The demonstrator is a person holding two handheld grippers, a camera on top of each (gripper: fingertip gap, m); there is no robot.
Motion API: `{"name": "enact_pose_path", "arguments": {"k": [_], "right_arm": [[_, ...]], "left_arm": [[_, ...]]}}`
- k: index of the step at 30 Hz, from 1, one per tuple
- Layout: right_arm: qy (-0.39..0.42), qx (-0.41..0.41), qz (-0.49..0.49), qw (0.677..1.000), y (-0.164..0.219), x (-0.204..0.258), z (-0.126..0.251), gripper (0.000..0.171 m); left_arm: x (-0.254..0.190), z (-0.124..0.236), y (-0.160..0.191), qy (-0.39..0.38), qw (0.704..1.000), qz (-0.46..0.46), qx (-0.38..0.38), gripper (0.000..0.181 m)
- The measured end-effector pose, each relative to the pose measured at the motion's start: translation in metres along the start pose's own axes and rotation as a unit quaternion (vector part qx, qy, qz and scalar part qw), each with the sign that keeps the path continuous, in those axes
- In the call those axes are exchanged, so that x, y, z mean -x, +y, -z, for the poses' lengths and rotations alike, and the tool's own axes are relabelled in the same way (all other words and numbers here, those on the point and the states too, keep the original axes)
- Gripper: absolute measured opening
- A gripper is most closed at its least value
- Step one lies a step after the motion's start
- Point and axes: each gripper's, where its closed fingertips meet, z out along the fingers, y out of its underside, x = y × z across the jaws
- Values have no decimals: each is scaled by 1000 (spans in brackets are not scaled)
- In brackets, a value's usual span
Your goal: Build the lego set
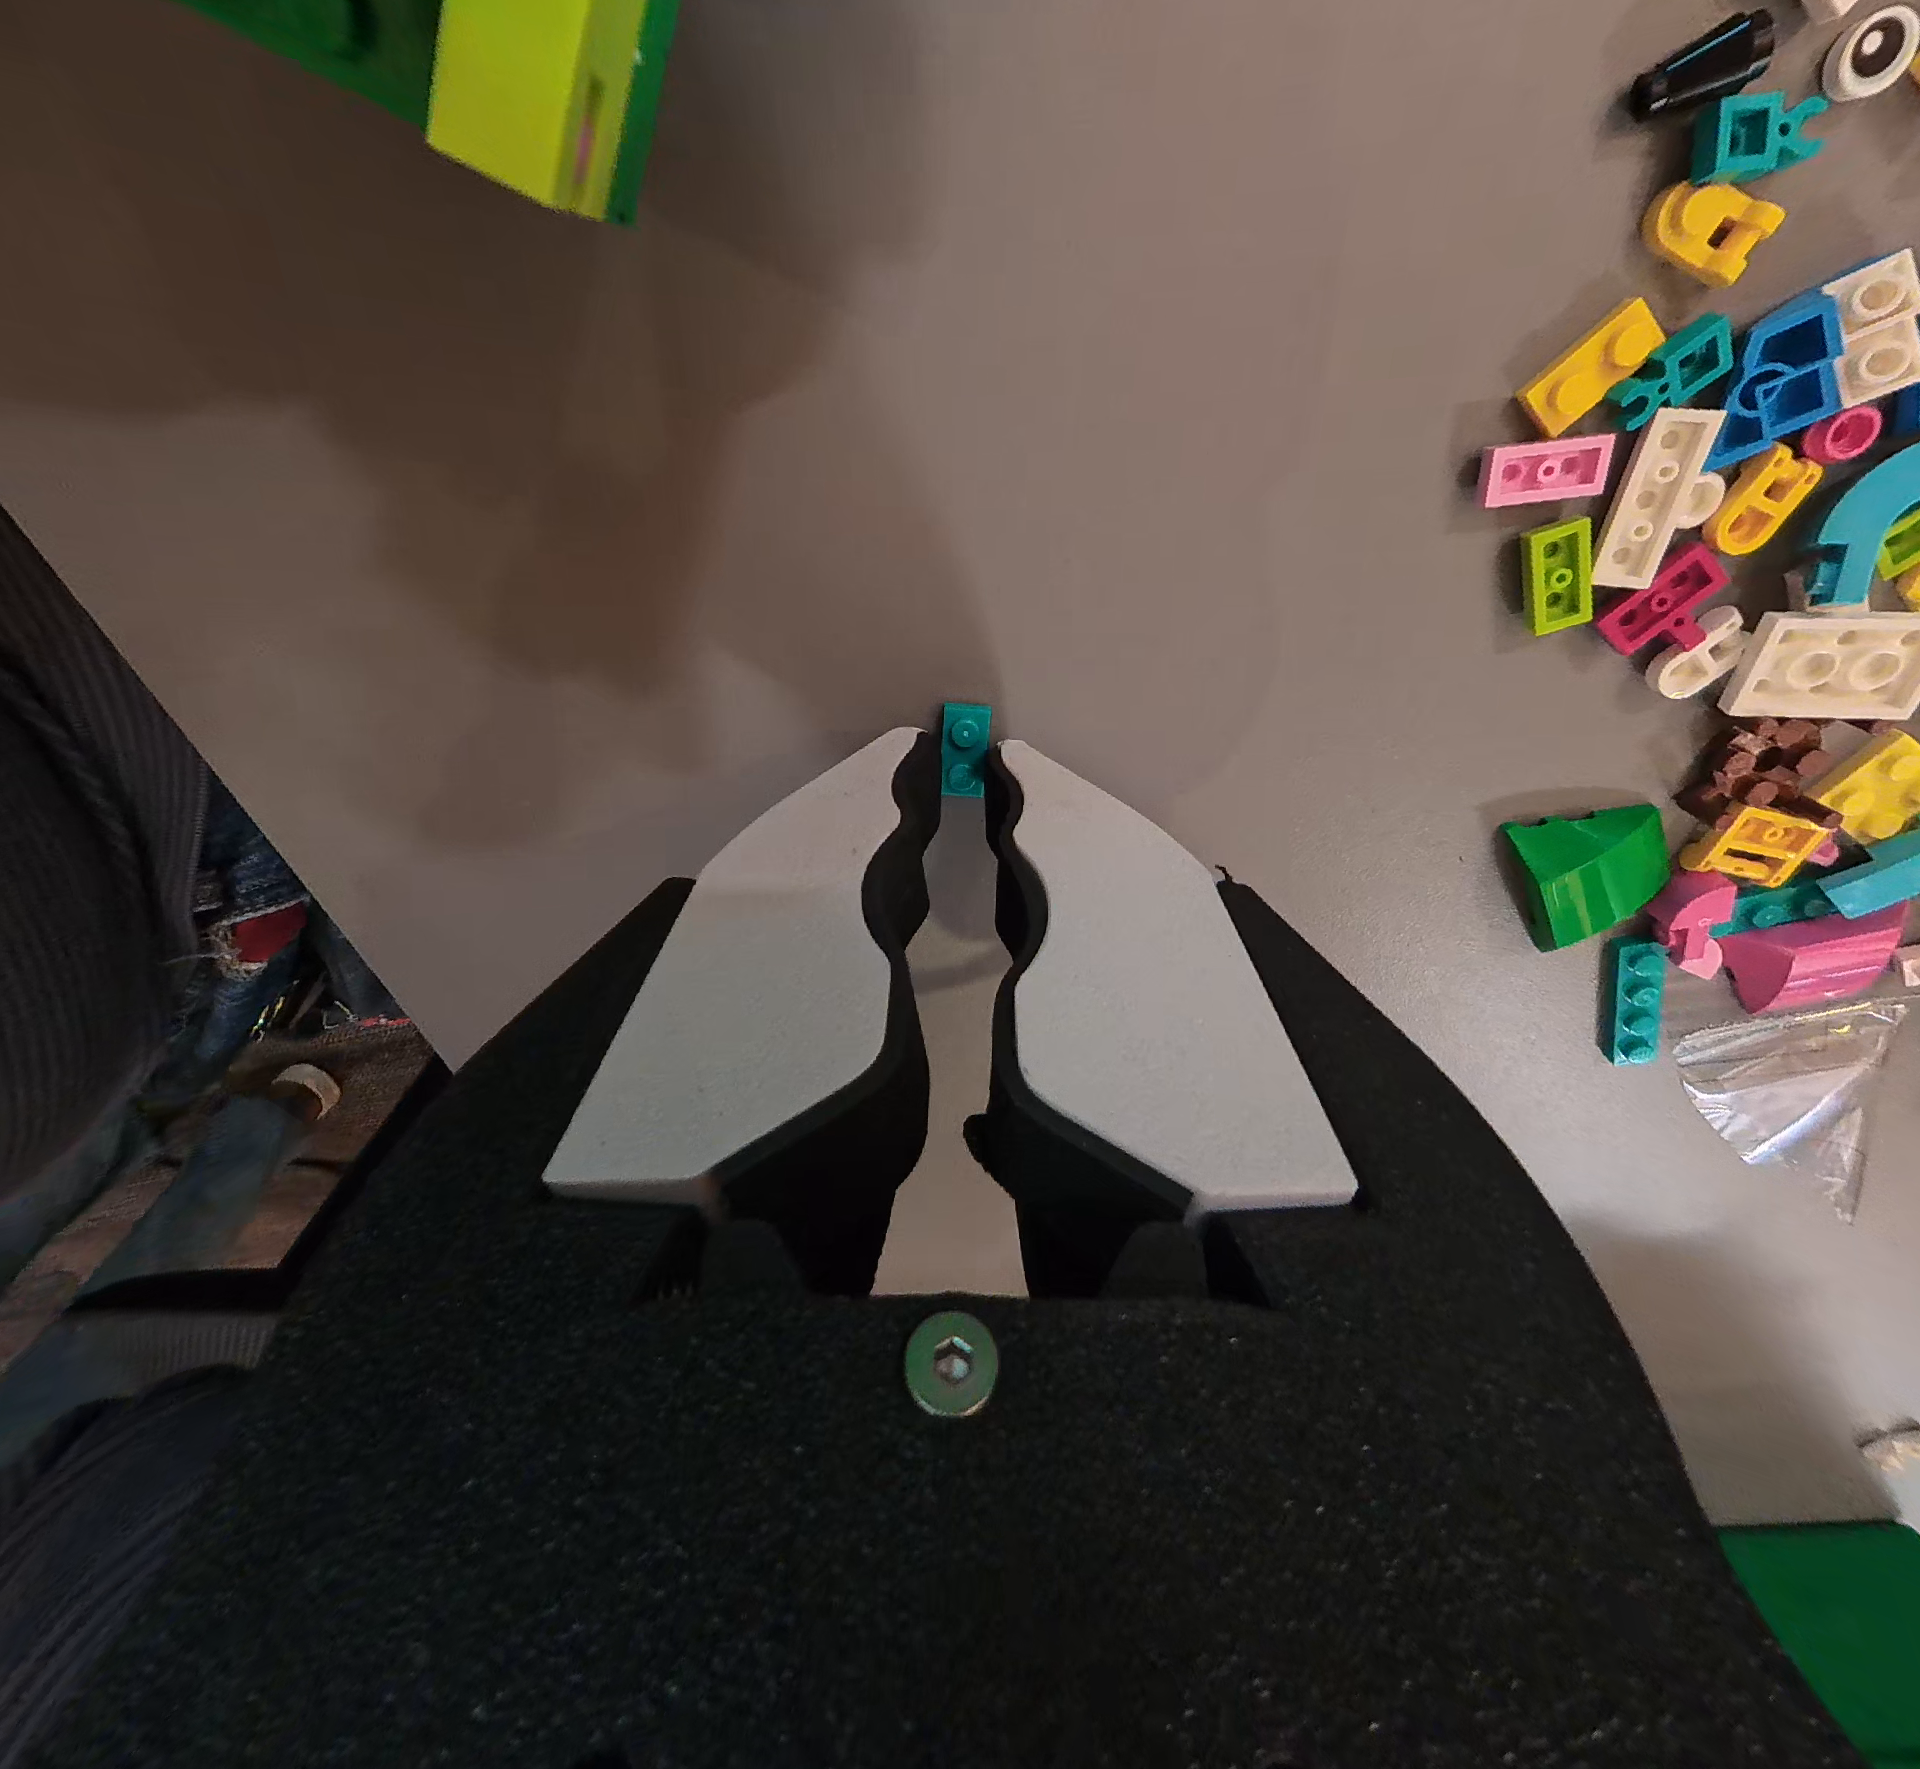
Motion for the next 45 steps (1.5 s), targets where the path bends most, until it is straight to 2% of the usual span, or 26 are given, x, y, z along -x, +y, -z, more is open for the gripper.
{"name": "enact_pose_path", "arguments": {"k": [35,45], "right_arm": [[15,3,13,1000,0,0,0,7],[56,17,-6,998,10,-27,2,7]], "left_arm": [[-2,0,1,5,1000,2,0,8],[-1,0,-1,4,1000,-2,-2,7]]}}
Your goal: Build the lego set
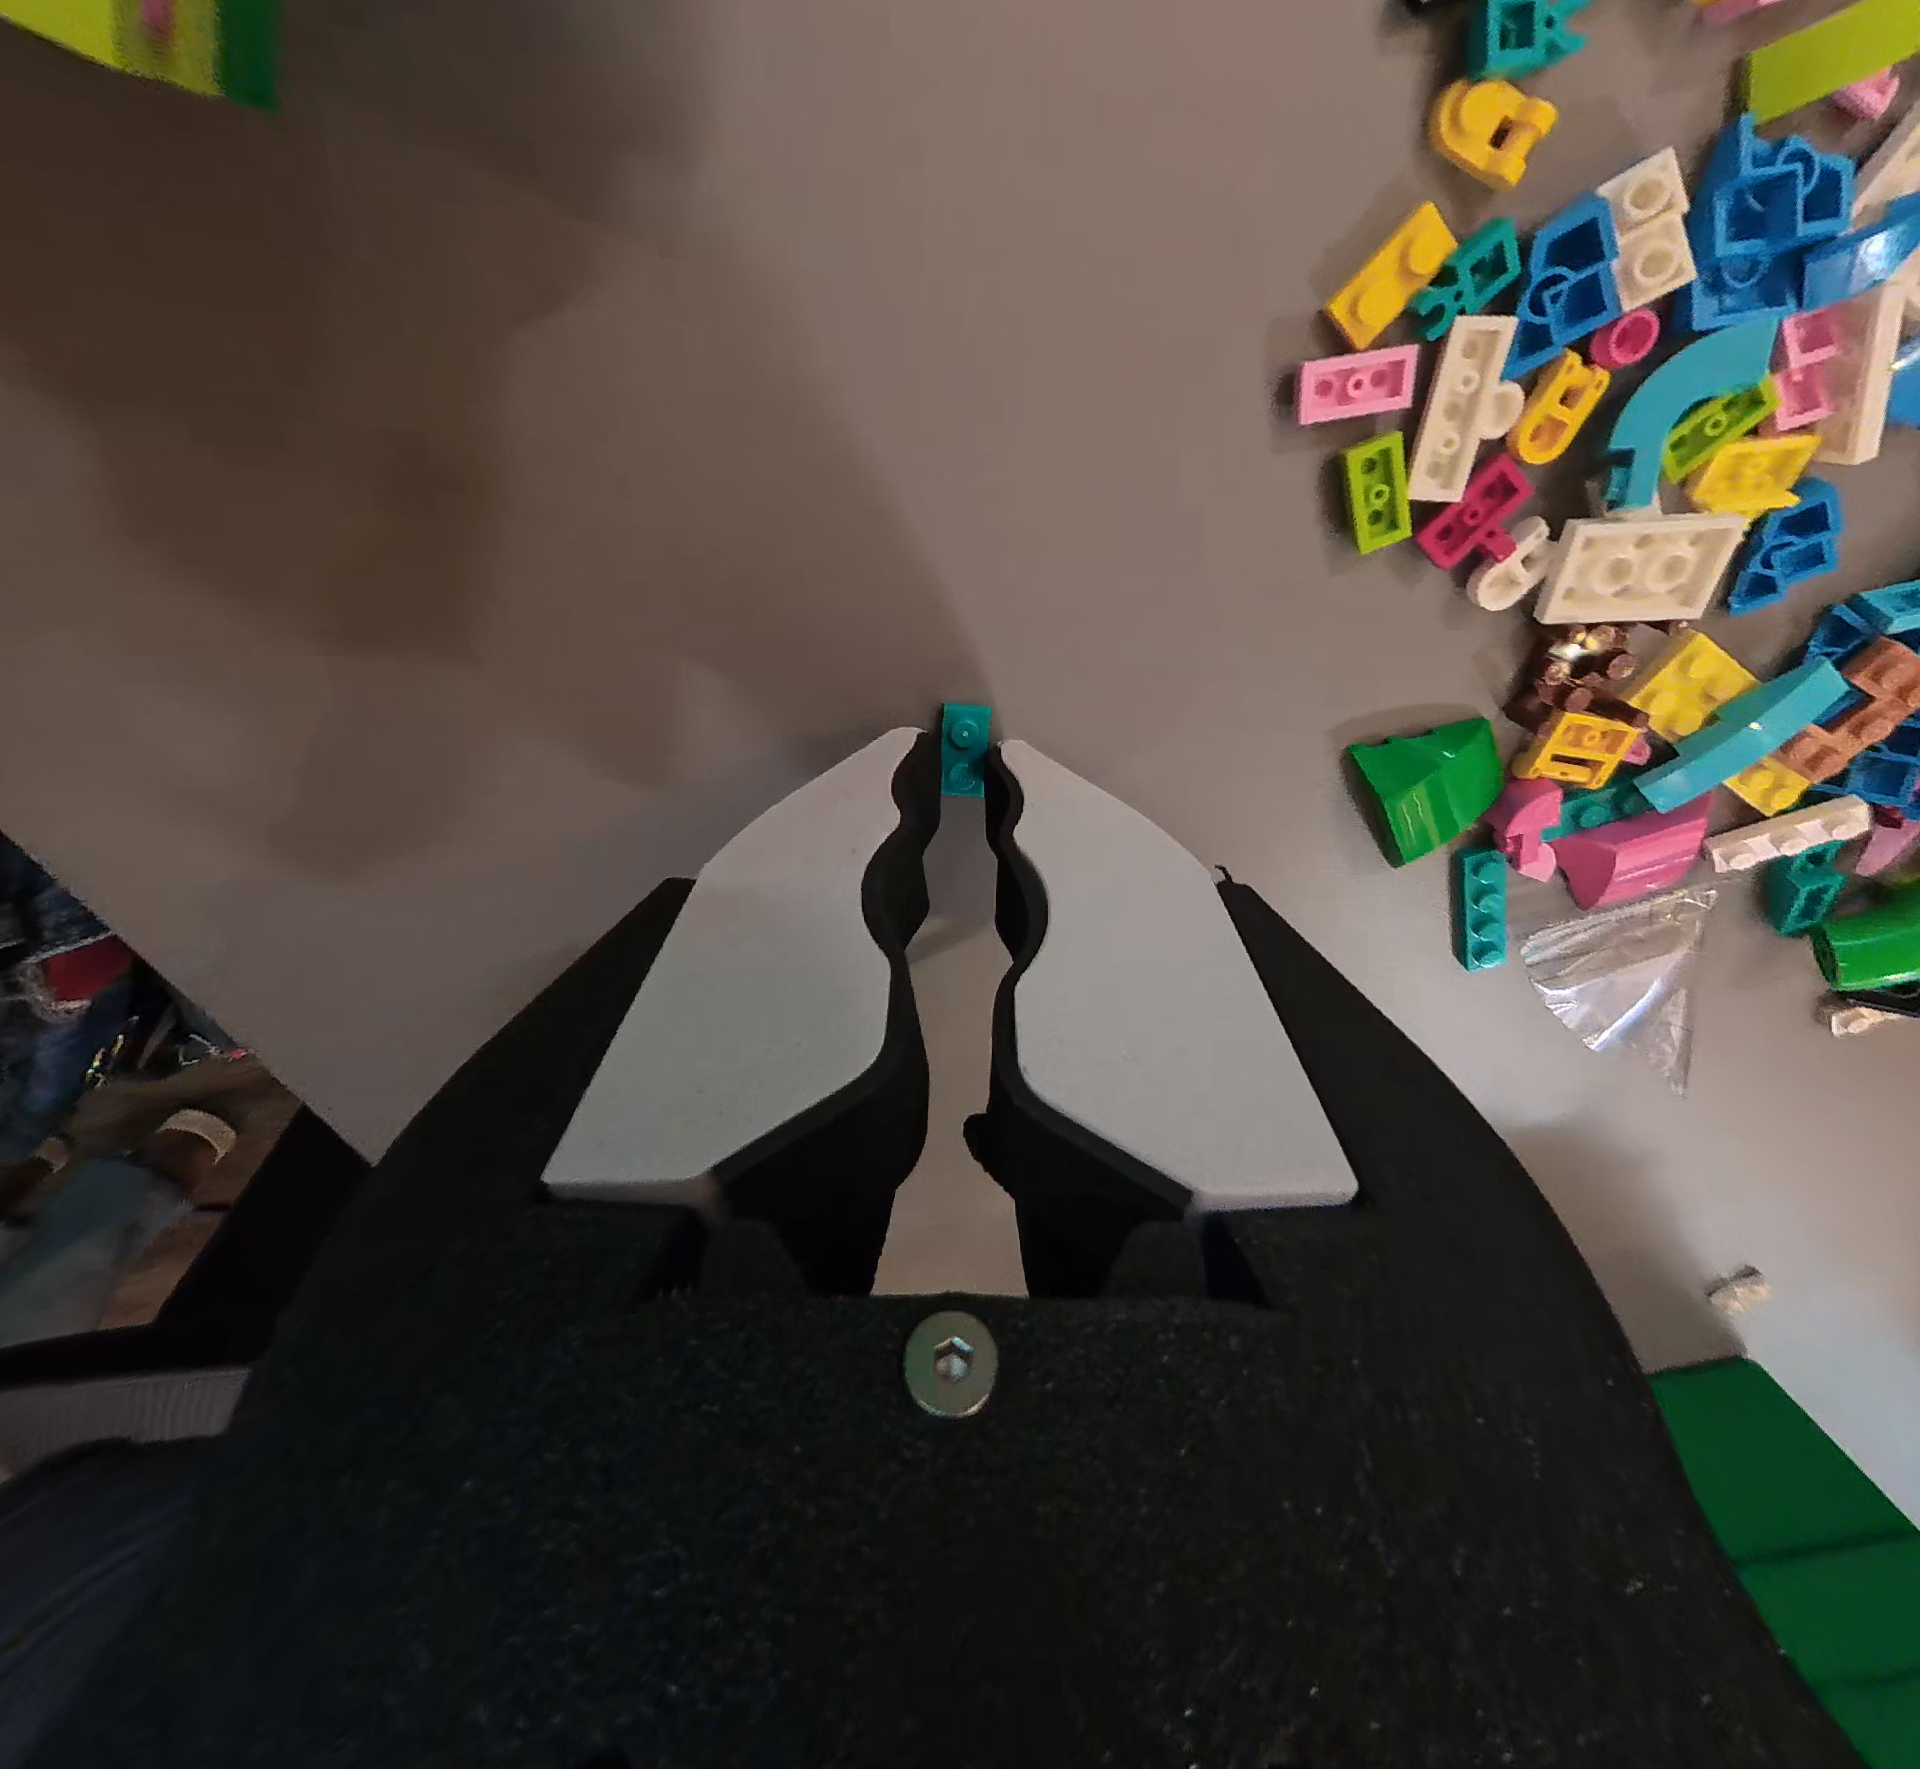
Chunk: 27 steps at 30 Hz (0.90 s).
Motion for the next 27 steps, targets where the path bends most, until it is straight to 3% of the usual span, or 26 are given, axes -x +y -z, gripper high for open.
{"name": "enact_pose_path", "arguments": {"k": [10,15,21,27], "right_arm": [[-2,-6,-7,1000,-1,-10,-1,7],[5,-38,-1,999,-13,-17,10,19],[10,-184,117,976,-95,-22,39,25],[-32,-197,222,955,-160,-7,20,25]], "left_arm": [[0,1,-12,8,1000,7,-17,8],[-3,3,-23,11,999,-8,-32,8],[-3,2,-24,13,999,-5,-36,8],[-8,3,-30,27,998,-14,-50,8]]}}
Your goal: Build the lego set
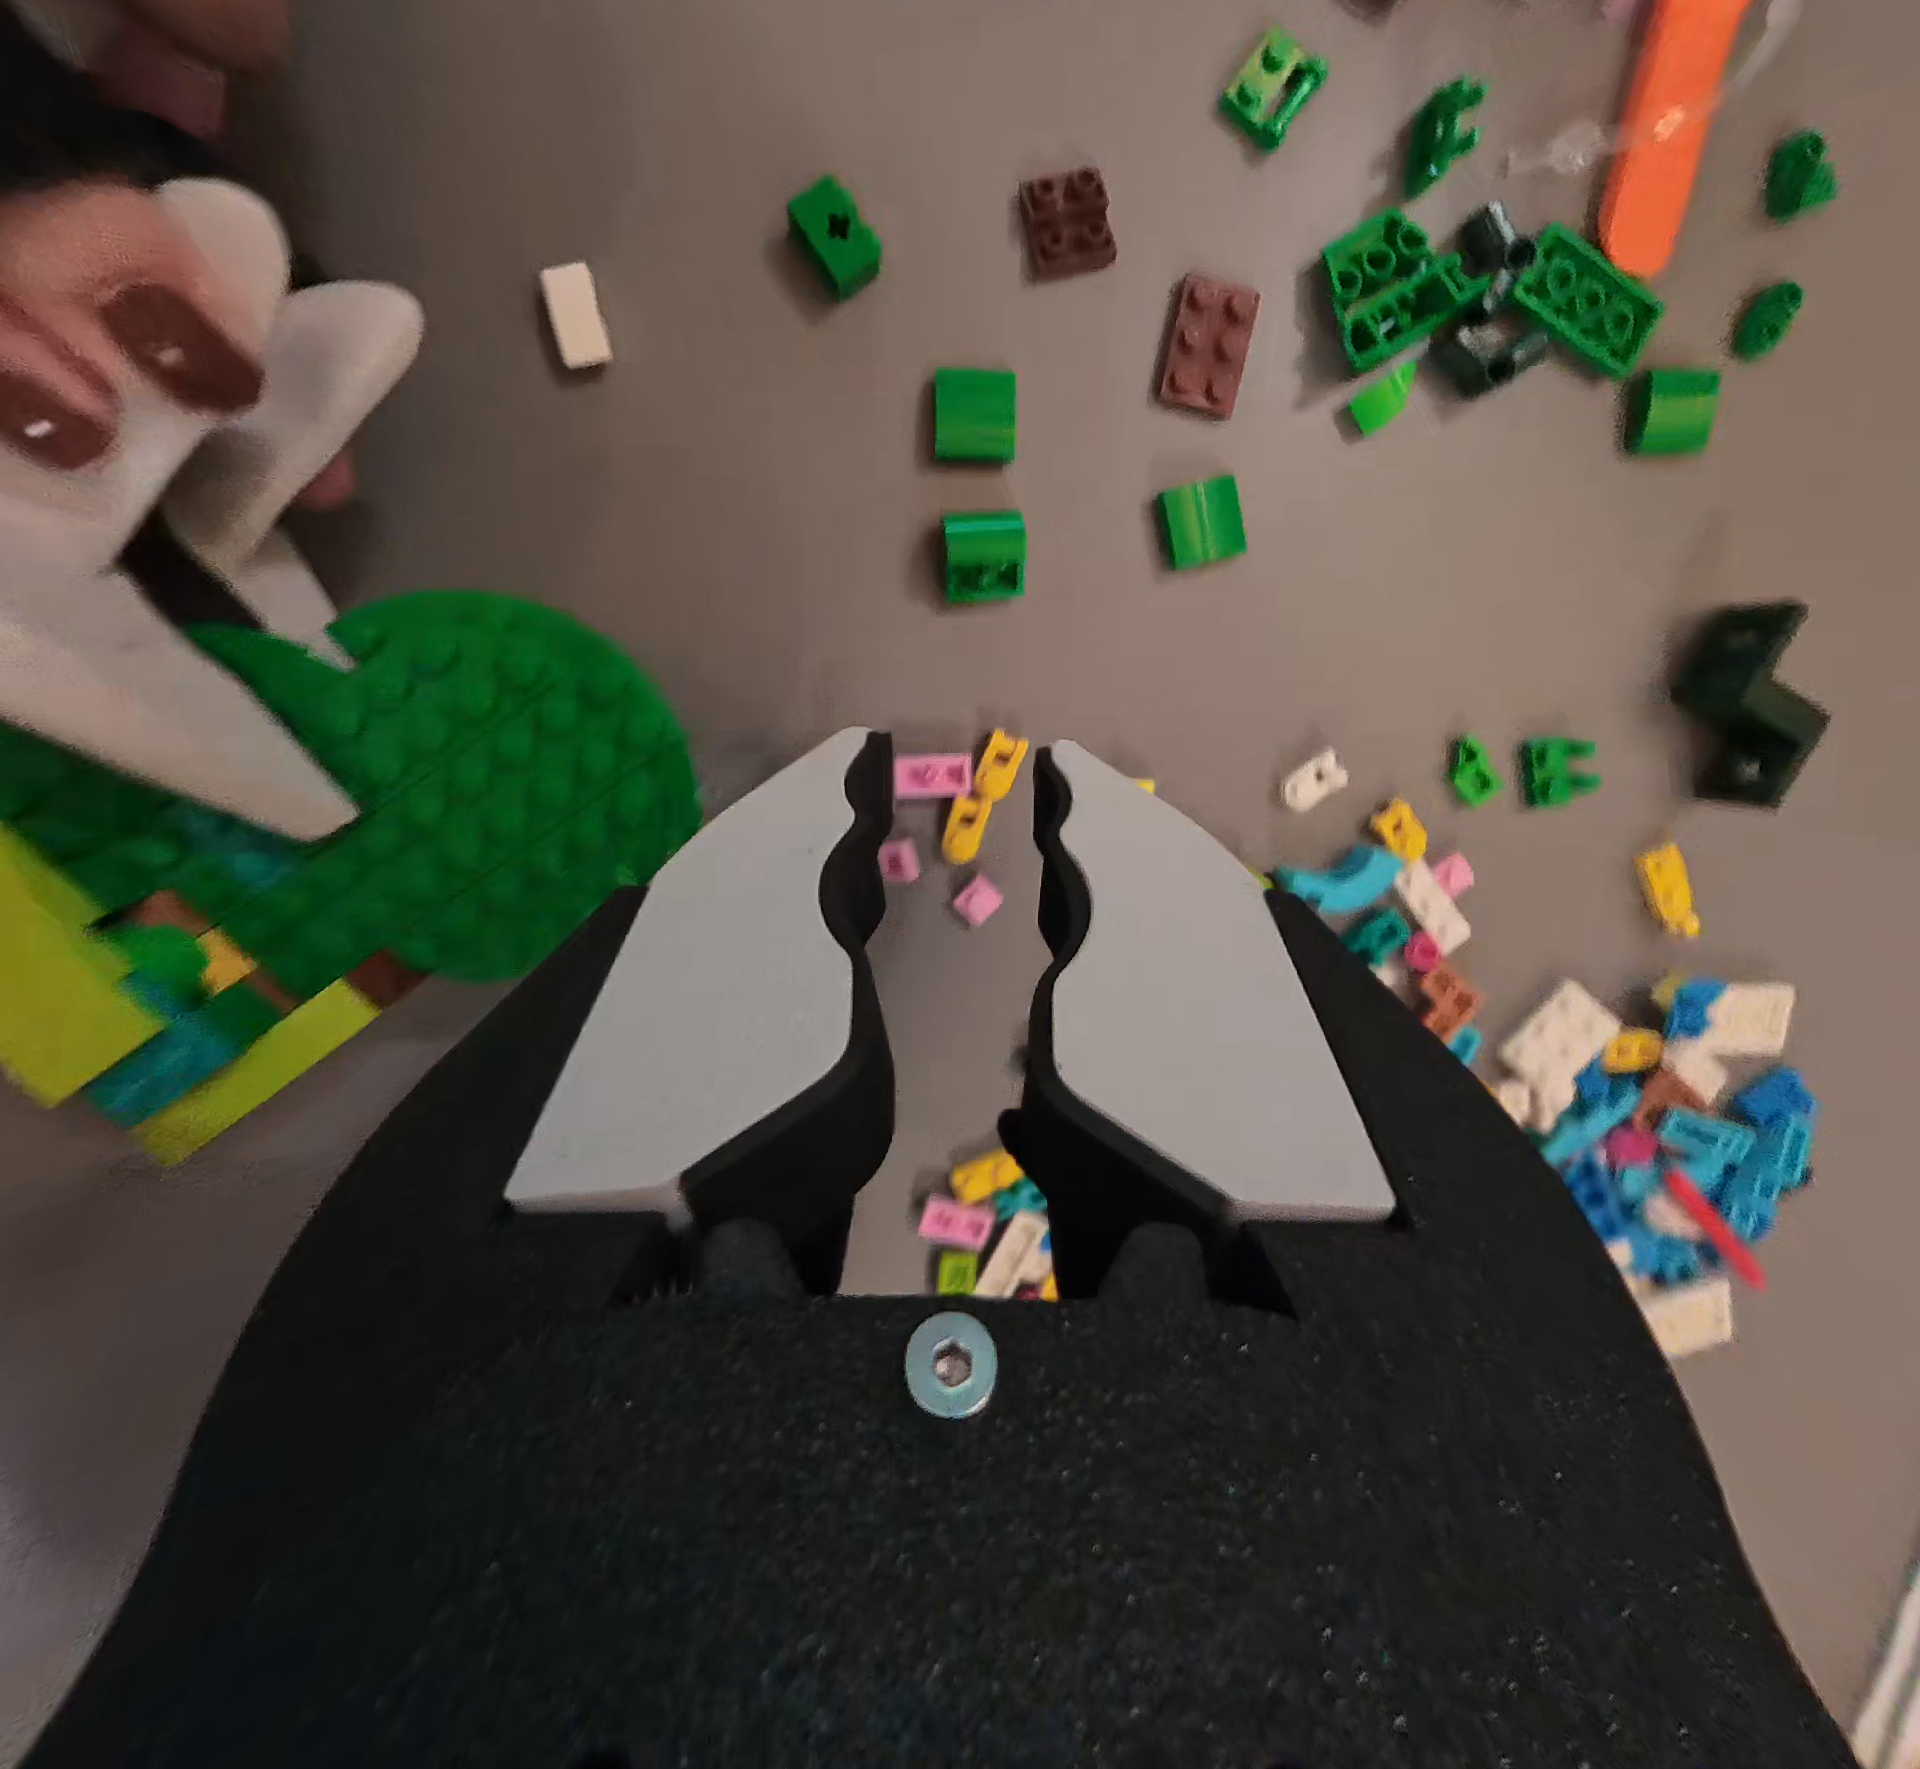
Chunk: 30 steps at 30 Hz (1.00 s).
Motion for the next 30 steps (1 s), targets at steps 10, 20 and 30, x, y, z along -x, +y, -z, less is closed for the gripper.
{"name": "enact_pose_path", "arguments": {"k": [10,20,30], "right_arm": [[-45,17,64,997,-18,-10,-33,25],[-44,49,98,993,-24,-7,-28,24],[-81,42,88,992,-15,-4,-38,24]], "left_arm": [[0,-1,-1,5,1000,7,-4,8],[-1,-3,0,12,1000,13,-5,8],[-4,-4,0,22,1000,15,-5,8]]}}
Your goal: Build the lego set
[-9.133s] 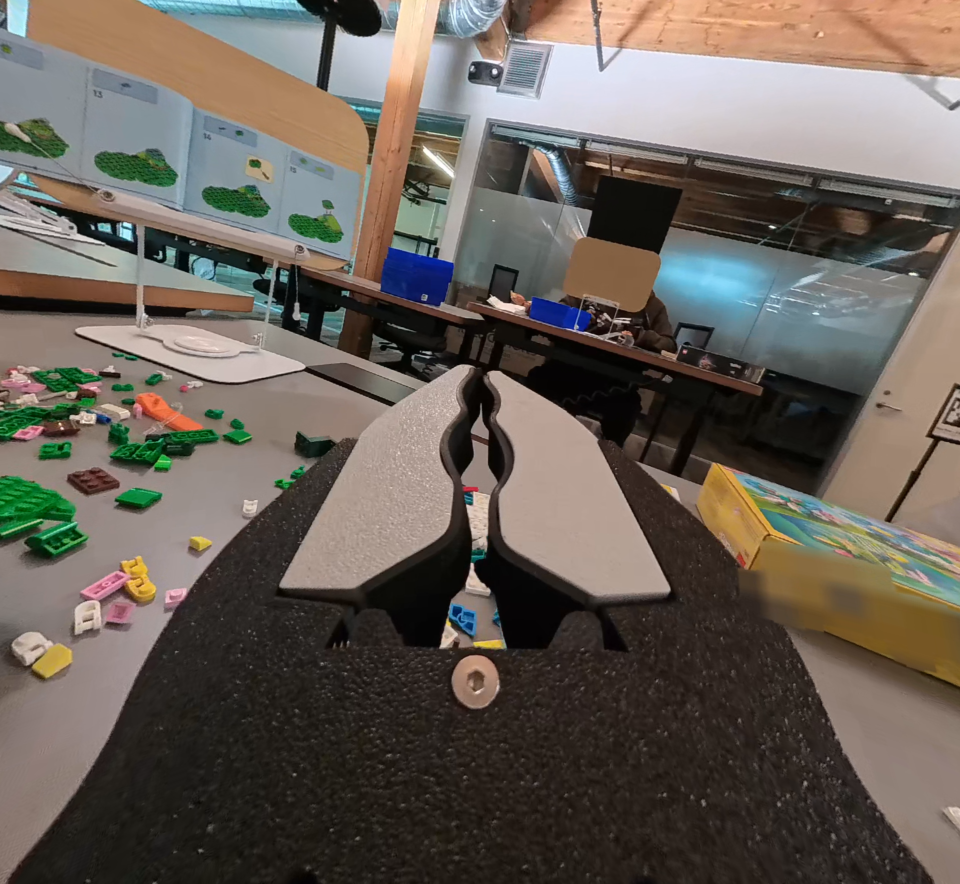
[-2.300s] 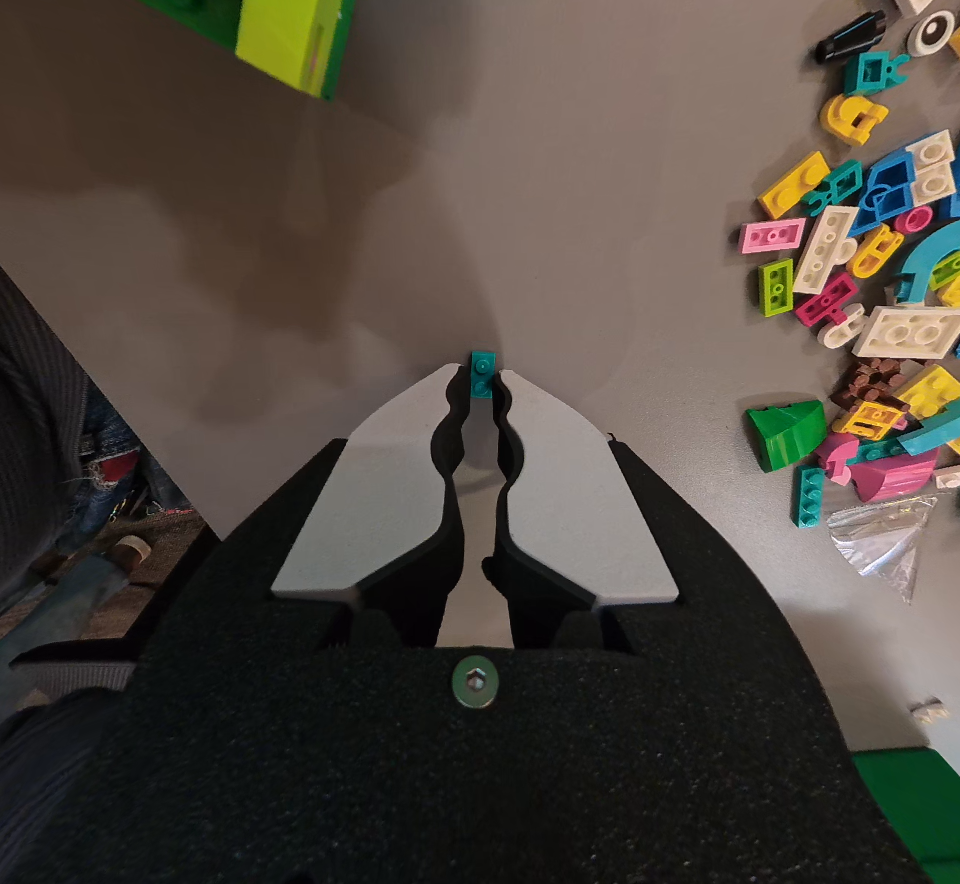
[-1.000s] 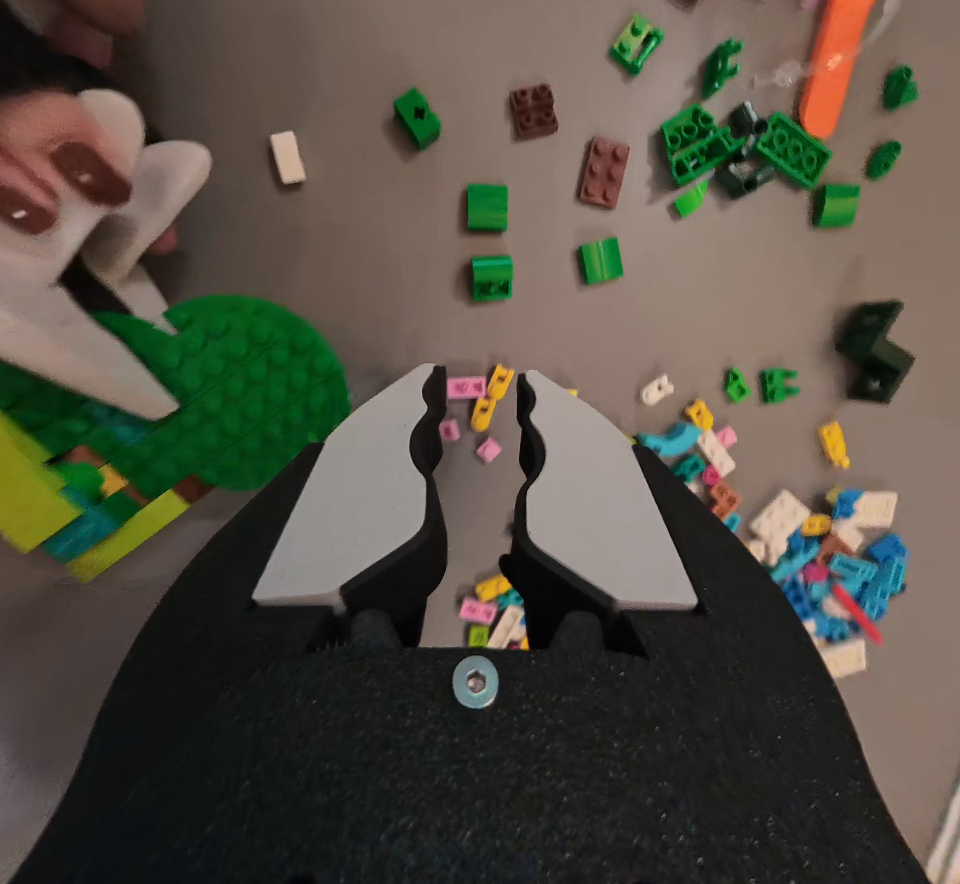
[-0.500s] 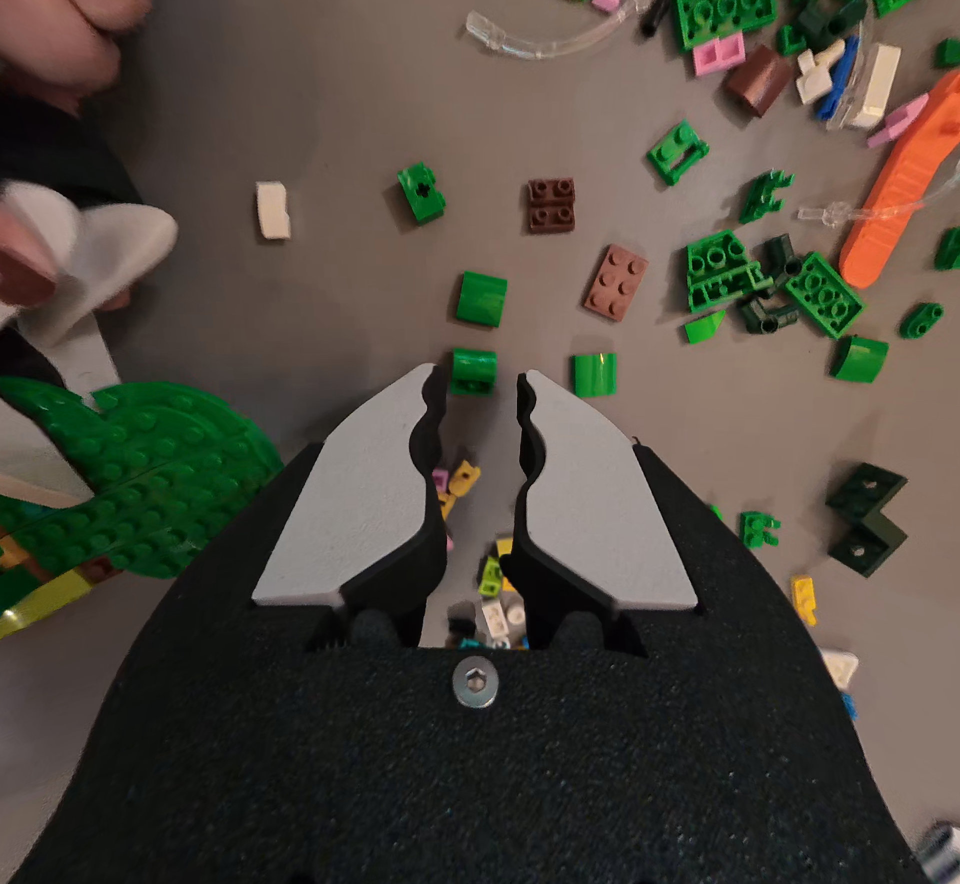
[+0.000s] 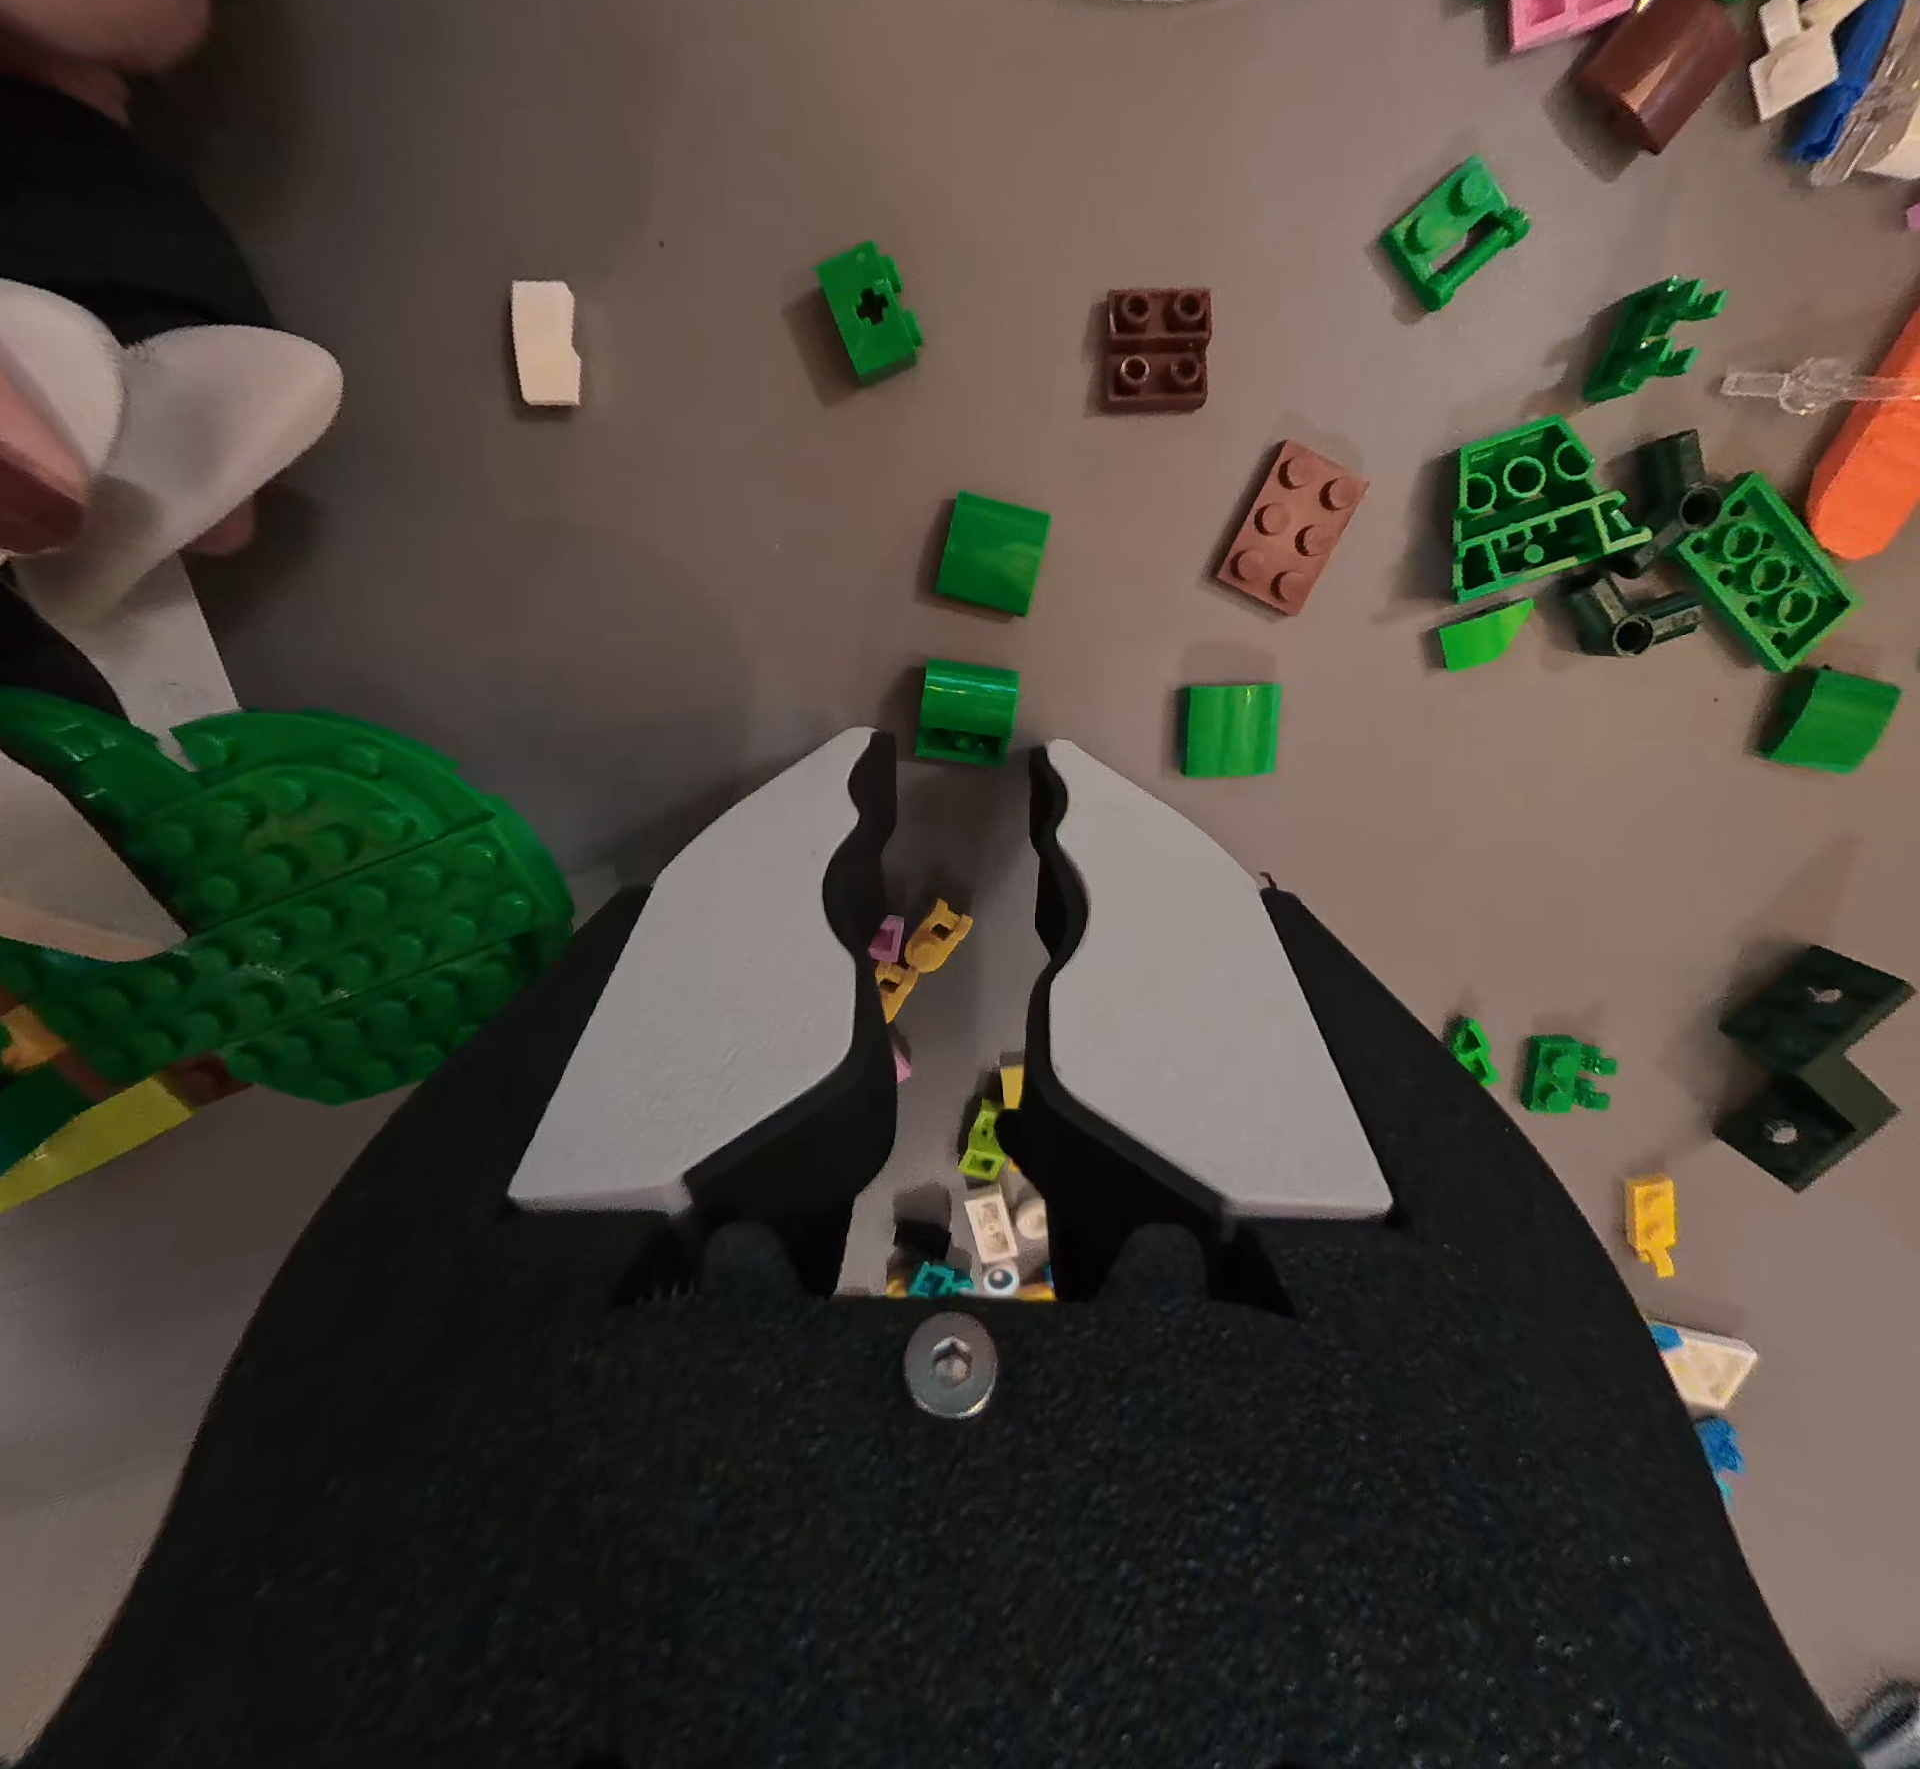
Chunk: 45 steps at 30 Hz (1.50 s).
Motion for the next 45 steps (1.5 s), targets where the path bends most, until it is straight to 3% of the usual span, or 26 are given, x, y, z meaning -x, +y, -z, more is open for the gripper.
{"name": "enact_pose_path", "arguments": {"k": [11,18,21,25,35,45], "right_arm": [[-3,-42,-25,999,1,2,0,15],[-13,-140,-79,987,-6,1,11,15],[-67,-260,-125,955,-27,6,32,15],[-172,-399,-171,884,-46,17,63,15],[-274,-529,-161,787,-53,33,108,15],[-224,-526,-169,803,-42,35,104,15]], "left_arm": [[-1,-1,2,6,1000,6,1,8],[0,-1,2,6,1000,9,1,8],[-1,-1,3,7,1000,10,2,8],[-1,-1,3,7,1000,9,2,8],[-2,-1,3,7,1000,9,2,8],[-1,1,5,4,1000,12,4,8]]}}
